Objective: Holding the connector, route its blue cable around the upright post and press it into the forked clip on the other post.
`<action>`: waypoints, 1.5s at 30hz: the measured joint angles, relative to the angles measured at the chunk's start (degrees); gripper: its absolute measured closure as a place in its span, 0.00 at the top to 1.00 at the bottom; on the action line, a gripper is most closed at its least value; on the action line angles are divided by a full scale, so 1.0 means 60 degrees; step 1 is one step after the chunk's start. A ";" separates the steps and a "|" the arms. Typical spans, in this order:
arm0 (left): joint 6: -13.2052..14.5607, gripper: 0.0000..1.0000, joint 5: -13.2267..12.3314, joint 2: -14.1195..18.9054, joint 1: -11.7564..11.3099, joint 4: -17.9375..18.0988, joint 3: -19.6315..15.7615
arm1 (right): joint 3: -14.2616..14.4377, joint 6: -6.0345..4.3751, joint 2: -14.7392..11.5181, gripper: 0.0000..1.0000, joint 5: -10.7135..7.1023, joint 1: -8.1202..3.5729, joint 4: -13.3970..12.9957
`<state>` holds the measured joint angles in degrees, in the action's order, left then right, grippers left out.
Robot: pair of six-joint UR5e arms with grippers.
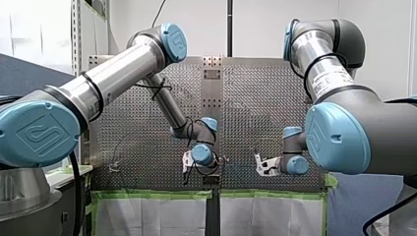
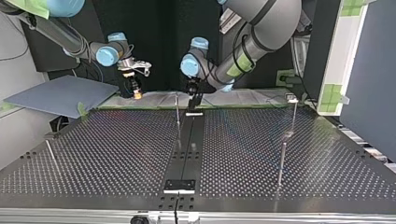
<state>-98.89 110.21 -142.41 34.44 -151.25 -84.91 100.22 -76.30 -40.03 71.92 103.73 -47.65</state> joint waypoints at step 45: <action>-0.0043 0.00 -0.0242 -0.0013 -0.0251 -0.0063 0.0948 | -0.0778 -0.0801 -0.0009 0.00 -0.0074 -0.0235 0.0000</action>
<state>-99.15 108.75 -142.49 32.94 -151.63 -79.22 95.55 -81.11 -40.08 71.48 102.32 -47.65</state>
